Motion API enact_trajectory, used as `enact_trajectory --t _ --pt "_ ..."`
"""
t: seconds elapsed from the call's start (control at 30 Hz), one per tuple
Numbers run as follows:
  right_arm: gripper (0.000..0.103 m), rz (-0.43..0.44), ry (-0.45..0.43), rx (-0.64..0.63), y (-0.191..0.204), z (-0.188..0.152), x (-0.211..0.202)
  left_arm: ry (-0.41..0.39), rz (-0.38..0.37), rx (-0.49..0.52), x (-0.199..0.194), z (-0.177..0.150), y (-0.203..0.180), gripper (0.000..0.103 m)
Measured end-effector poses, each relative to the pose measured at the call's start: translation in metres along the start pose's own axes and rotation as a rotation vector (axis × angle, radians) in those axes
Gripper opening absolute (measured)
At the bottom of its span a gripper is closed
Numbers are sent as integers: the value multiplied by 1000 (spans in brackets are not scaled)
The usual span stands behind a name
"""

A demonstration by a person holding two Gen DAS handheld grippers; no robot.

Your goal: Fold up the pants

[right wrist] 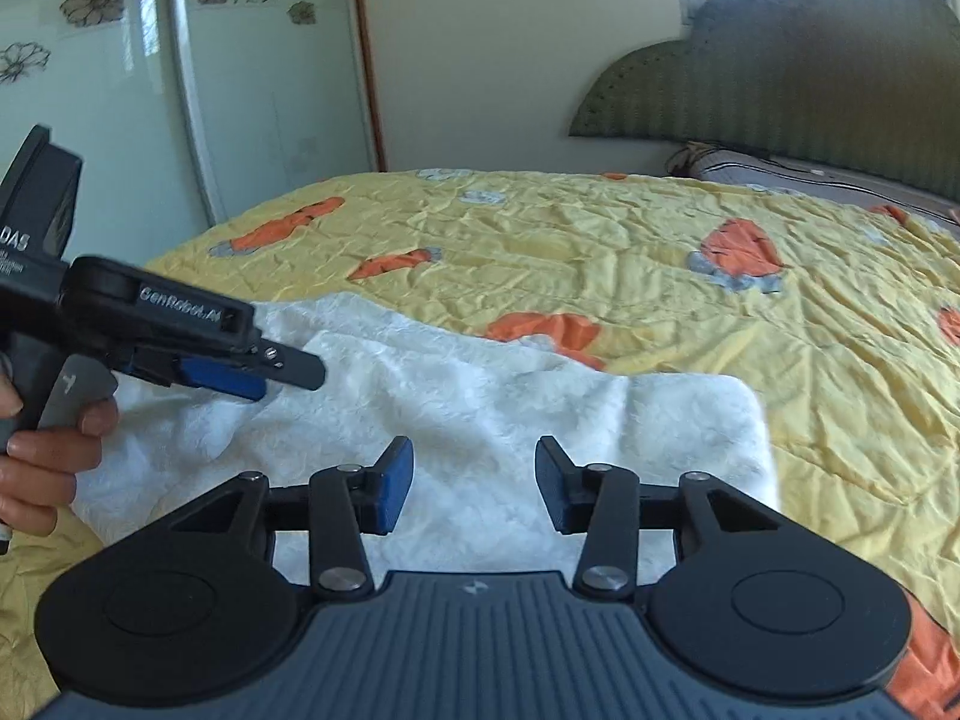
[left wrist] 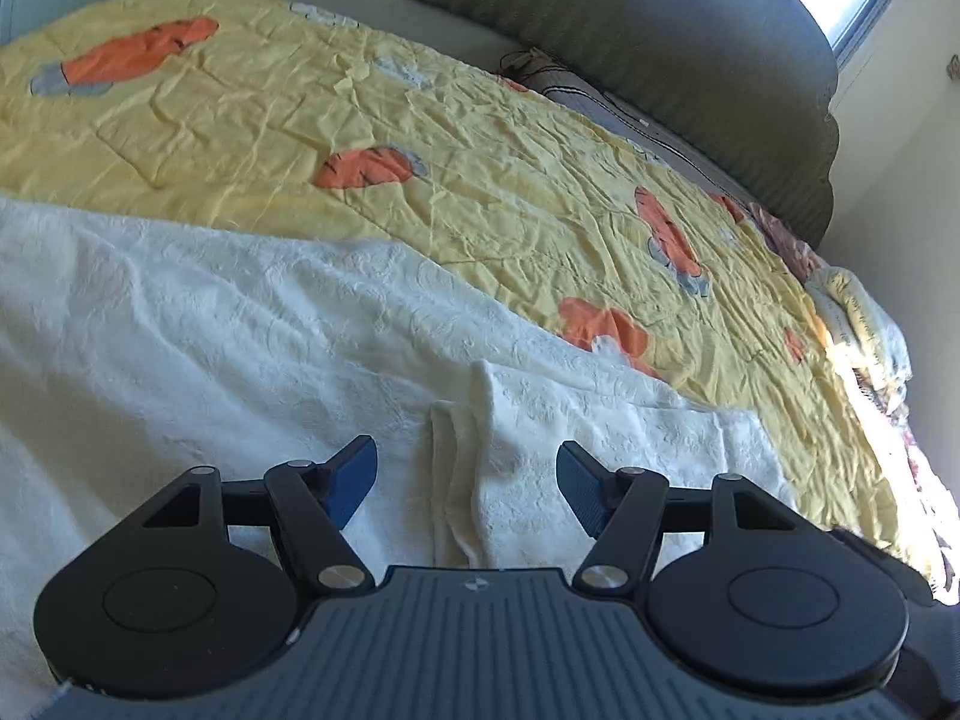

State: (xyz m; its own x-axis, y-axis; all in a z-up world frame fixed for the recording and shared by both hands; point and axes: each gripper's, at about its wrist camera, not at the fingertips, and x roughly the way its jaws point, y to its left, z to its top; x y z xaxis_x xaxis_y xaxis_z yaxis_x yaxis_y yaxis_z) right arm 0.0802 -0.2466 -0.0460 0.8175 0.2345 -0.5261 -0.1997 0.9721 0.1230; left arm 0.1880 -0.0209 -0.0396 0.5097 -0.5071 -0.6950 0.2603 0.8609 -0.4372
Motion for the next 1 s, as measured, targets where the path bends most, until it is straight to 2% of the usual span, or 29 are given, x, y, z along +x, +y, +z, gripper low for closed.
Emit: enact_trajectory --t 0.07,0.1,0.13,0.2,0.23,0.37,0.43,0.5,0.53,0.63,0.7,0.77,0.87,0.93,1.0 --pt "44 33 18 -24 12 2 17 30 -58 -31 7 5 2 65" --pt "44 41 30 -28 15 2 25 42 -76 -50 10 7 2 54" --pt "44 45 47 -26 18 1 34 61 -94 -62 15 7 2 34" --pt "46 47 51 -20 22 0 42 76 -90 -60 21 8 0 12" --pt "51 51 48 -17 23 1 43 62 -84 -48 20 7 -2 11" --pt "52 56 24 -21 25 8 42 -61 -51 79 7 6 -25 10" --pt "53 50 12 -22 24 12 42 -95 -8 160 9 6 -36 10" --pt "54 29 40 -10 20 11 46 -57 63 216 22 4 -42 12" --pt "54 15 52 -5 18 9 44 -32 93 222 27 2 -42 26" --pt "54 -25 19 -23 15 -1 16 -56 105 203 13 -6 -36 41" --pt "55 -69 4 -24 9 -10 -5 -71 117 198 -3 -12 -33 44" --pt "64 -103 18 -19 -1 -20 -20 -75 105 222 -14 -20 -32 46" --pt "64 -168 69 -13 -17 -40 -28 -34 154 327 -11 -37 -39 48" --pt "65 -192 22 33 -21 -42 -46 -76 206 375 -19 -47 -44 46" --pt "65 -192 -48 42 -17 -38 -67 -117 206 395 -31 -53 -48 46"
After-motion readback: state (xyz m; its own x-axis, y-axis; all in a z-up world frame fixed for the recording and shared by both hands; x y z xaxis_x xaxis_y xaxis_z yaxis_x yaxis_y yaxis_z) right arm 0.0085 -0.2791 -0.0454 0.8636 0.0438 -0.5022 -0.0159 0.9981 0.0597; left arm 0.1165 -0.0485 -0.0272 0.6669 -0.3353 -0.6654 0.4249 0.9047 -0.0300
